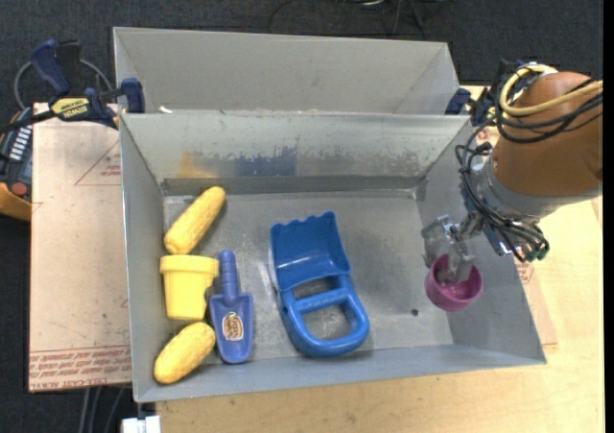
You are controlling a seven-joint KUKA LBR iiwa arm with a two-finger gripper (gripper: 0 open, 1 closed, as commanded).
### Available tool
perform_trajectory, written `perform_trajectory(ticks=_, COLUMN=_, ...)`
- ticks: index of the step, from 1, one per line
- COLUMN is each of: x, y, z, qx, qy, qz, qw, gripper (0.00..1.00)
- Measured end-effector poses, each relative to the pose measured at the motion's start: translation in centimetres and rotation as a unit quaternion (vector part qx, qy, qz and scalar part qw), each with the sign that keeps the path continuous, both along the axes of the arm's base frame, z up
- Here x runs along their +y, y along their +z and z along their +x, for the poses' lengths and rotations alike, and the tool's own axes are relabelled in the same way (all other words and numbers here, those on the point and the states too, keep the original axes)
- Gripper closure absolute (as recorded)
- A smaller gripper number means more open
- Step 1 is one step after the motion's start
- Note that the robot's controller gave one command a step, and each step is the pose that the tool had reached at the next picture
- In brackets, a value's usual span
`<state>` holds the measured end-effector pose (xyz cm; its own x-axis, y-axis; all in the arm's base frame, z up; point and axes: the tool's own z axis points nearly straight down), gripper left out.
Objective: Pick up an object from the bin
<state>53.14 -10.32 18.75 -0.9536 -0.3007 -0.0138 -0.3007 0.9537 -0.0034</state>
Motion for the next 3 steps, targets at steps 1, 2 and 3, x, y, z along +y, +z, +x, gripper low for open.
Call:
perform_trajectory(ticks=1, x=-0.2, y=5.2, z=-1.1, qx=0.0062, qy=-0.022, qz=0.002, qw=0.9997, gripper=1.0)
perform_trajectory(ticks=2, x=0.0, y=8.3, z=-0.5, qx=0.0019, qy=-0.022, qz=0.001, qw=0.9997, gripper=1.0)
perform_trajectory(ticks=3, x=0.0, y=6.9, z=-0.3, qx=0.0009, qy=-0.018, qz=0.001, qw=0.9998, gripper=1.0)
